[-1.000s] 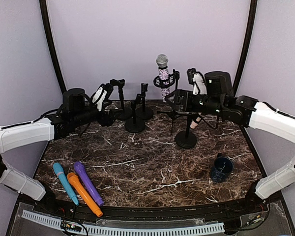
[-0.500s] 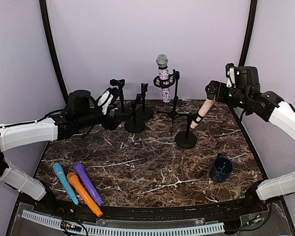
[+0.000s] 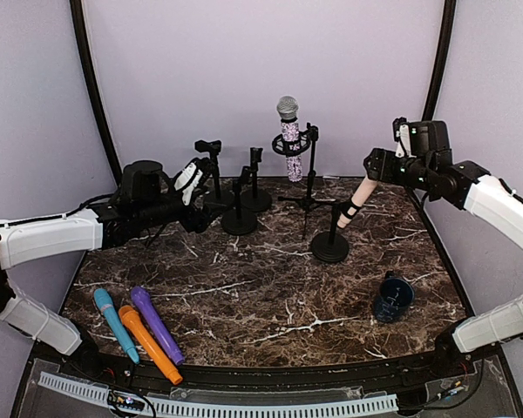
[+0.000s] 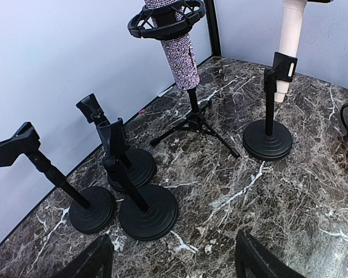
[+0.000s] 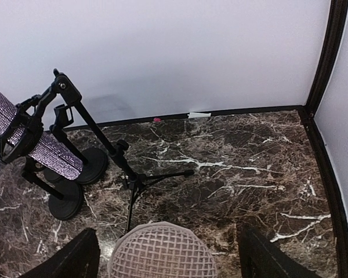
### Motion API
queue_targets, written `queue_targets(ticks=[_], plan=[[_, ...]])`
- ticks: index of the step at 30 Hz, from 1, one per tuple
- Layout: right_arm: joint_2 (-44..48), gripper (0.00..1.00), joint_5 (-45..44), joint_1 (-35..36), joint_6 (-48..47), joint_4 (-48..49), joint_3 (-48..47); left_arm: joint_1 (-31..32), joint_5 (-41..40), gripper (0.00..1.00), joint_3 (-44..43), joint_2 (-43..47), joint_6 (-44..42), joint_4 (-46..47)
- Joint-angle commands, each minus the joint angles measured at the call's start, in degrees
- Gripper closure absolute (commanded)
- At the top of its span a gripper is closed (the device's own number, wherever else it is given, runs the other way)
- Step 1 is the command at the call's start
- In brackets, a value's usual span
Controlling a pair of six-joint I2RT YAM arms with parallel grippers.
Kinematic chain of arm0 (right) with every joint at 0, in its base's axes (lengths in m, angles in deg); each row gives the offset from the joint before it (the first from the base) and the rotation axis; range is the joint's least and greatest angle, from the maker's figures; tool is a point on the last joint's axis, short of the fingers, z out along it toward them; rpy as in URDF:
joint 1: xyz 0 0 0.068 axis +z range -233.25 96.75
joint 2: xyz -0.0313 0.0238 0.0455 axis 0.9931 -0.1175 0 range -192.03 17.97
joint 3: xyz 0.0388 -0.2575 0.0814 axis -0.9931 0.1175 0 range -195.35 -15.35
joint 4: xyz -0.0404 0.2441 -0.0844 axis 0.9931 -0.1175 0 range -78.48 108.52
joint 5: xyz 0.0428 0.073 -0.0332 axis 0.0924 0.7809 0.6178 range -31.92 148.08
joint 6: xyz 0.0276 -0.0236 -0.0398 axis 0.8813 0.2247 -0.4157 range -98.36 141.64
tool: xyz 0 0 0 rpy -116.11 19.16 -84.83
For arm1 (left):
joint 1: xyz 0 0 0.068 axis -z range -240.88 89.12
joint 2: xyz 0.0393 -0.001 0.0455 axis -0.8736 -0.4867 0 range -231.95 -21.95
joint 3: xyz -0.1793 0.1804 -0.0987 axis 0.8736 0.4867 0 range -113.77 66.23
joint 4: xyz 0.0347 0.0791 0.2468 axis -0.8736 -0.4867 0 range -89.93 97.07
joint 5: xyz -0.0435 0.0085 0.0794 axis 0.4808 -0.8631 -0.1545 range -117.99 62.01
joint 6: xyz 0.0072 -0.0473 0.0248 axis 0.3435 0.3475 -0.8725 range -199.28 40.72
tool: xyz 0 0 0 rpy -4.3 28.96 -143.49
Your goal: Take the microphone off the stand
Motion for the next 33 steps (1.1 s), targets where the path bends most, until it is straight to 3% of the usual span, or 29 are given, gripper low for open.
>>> queue_targets(ticks=[1, 11, 17, 26, 33], plan=[[-0.36, 0.23, 1.42, -0.39, -0.77, 4.58, 1.29, 0.47, -0.38, 0.26, -1.72, 1.28, -1.20, -0.86], [0.04, 0.53, 4.28, -0.48, 0.57, 5.75, 1.78, 0.84, -0.54, 0.26, -1.61, 1.25, -1.25, -0.88], [3.62, 0.64, 9.87, -0.48, 0.96, 6.76, 3.11, 1.14, -0.56, 0.26, -1.61, 0.97, -1.26, -0.87], [9.63, 0.68, 24.68, 0.11, 1.60, 10.29, 6.85, 1.62, 0.19, 0.26, -1.56, 0.36, -0.70, -0.62], [11.21, 0.68, 27.32, 6.64, 3.73, 15.58, 9.42, 3.86, 7.84, 0.26, -1.36, -0.21, -2.18, -0.28]])
